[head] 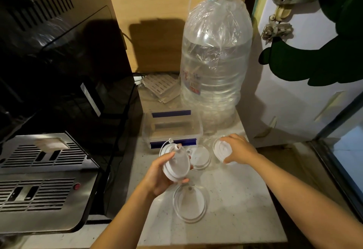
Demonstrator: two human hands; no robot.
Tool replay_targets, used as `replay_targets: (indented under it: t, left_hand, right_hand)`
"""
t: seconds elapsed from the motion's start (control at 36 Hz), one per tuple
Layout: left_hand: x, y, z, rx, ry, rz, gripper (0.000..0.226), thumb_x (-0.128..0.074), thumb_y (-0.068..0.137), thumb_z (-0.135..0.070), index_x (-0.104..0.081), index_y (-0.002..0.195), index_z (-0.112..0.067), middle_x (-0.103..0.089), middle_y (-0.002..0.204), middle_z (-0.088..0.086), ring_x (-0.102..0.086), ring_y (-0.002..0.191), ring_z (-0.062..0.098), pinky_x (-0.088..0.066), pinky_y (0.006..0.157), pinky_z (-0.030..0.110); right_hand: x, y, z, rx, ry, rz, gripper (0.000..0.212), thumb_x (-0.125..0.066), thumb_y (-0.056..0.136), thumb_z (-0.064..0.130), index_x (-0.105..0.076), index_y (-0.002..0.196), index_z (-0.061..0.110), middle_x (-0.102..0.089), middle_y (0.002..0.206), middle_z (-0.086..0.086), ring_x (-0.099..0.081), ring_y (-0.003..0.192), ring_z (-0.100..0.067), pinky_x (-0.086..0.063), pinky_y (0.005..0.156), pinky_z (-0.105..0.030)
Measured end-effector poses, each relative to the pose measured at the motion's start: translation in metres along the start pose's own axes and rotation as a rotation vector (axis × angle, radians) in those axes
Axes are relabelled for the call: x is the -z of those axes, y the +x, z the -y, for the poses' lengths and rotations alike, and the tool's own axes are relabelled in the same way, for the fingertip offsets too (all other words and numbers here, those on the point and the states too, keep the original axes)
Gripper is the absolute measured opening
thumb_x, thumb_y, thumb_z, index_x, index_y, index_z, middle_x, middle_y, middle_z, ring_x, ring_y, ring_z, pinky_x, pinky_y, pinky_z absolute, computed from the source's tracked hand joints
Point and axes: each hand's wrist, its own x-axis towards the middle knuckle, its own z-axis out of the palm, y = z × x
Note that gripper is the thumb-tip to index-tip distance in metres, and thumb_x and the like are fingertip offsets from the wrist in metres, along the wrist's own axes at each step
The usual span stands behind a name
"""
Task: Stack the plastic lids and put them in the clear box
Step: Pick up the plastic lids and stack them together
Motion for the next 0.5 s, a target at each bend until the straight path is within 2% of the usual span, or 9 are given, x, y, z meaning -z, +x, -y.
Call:
replay_targets:
  t: [0.06, 0.19, 0.25, 0.33, 0.5]
  left_hand:
    - [-0.001, 0.001, -0.001, 0.014, -0.016, -0.009, 0.065, -0.087, 0.029, -0.043, -0.072, 0.089, -0.022, -0.066, 0.098, 0.012, -0.057, 0.1, 0.034, -0.058, 0.061, 0.038]
    - [-0.008, 0.004, -0.004, -0.001, -0.012, 0.006, 0.068, -0.087, 0.027, -0.045, -0.071, 0.089, -0.02, -0.069, 0.094, 0.011, -0.06, 0.096, 0.034, -0.057, 0.059, 0.038]
    - [-0.011, 0.006, -0.006, -0.021, 0.001, 0.013, 0.066, -0.086, 0.03, -0.048, -0.071, 0.089, -0.021, -0.069, 0.094, 0.011, -0.06, 0.095, 0.033, -0.057, 0.06, 0.038]
    - [-0.015, 0.008, -0.008, -0.056, 0.026, 0.013, 0.057, -0.083, 0.039, -0.05, -0.073, 0.089, -0.024, -0.07, 0.095, 0.012, -0.064, 0.09, 0.03, -0.058, 0.061, 0.039]
    - [-0.019, 0.01, -0.015, -0.103, 0.067, 0.048, 0.072, -0.081, 0.036, -0.06, -0.07, 0.097, -0.025, -0.075, 0.092, 0.007, -0.07, 0.083, 0.024, -0.06, 0.061, 0.037]
  right_hand:
    - [0.013, -0.005, 0.003, 0.026, 0.067, -0.053, 0.079, -0.078, 0.066, 0.026, -0.037, 0.134, 0.028, -0.037, 0.141, -0.003, -0.031, 0.13, -0.028, -0.04, 0.1, -0.043]
    - [0.041, -0.023, 0.027, 0.188, 0.315, -0.161, 0.082, -0.082, 0.063, 0.022, -0.041, 0.133, 0.03, -0.041, 0.136, -0.002, -0.041, 0.124, -0.024, -0.039, 0.099, -0.037]
    - [0.047, -0.032, 0.041, 0.263, 0.379, -0.153, 0.083, -0.083, 0.062, 0.022, -0.04, 0.133, 0.03, -0.04, 0.137, 0.0, -0.04, 0.123, -0.019, -0.038, 0.101, -0.033]
    - [0.048, -0.045, 0.063, 0.343, 0.483, -0.113, 0.082, -0.084, 0.062, 0.021, -0.041, 0.131, 0.032, -0.041, 0.132, 0.004, -0.042, 0.12, -0.014, -0.042, 0.102, -0.037]
    - [0.038, -0.058, 0.09, 0.426, 0.559, -0.038, 0.079, -0.083, 0.063, 0.022, -0.042, 0.13, 0.034, -0.038, 0.128, 0.013, -0.042, 0.119, -0.011, -0.045, 0.1, -0.035]
